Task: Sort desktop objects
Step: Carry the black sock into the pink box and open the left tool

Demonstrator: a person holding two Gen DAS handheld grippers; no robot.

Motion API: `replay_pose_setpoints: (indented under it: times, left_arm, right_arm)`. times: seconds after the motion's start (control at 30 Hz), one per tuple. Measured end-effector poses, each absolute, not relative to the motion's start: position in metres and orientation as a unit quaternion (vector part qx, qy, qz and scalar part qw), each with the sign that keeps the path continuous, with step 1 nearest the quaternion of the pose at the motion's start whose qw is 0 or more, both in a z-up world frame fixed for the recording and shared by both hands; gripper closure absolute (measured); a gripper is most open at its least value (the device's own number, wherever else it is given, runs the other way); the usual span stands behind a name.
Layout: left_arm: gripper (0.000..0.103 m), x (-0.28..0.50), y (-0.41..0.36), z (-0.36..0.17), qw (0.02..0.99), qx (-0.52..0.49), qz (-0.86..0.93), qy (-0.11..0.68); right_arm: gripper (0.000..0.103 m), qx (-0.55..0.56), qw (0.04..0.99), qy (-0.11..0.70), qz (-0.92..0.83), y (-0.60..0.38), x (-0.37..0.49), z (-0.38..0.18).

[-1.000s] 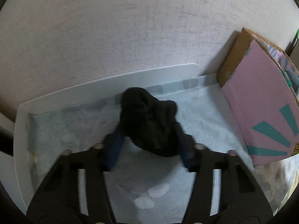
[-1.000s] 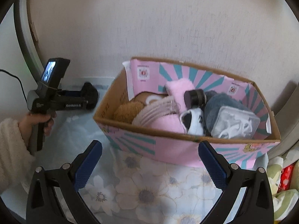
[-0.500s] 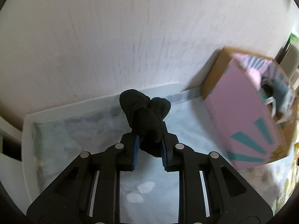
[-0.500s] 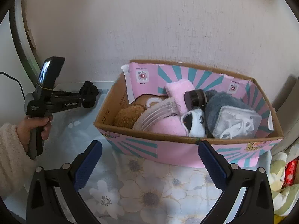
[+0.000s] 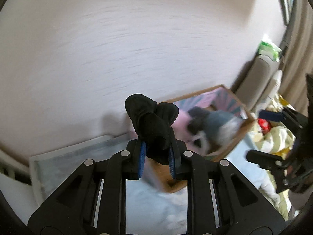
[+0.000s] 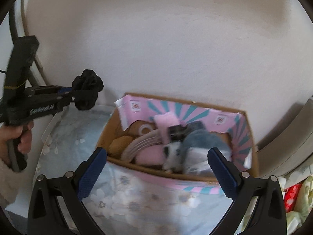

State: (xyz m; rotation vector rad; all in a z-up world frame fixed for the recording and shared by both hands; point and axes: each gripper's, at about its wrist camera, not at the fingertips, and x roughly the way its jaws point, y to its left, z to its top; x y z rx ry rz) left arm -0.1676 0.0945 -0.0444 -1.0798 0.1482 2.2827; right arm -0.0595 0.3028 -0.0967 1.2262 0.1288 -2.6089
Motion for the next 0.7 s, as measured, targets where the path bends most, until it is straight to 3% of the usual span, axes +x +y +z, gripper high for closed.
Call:
replay_pose_setpoints:
  times: [0.37, 0.7]
  left_arm:
    - [0.086, -0.145, 0.190, -0.068, 0.313, -0.422, 0.848, 0.072]
    - [0.083, -0.145, 0.206, -0.090, 0.286, -0.443, 0.847, 0.066]
  right_arm:
    - [0.000, 0.429, 0.123, 0.040, -0.894, 0.359, -0.076, -0.094]
    - [0.000, 0.443, 0.138, 0.034, -0.885, 0.380, -0.083, -0.110]
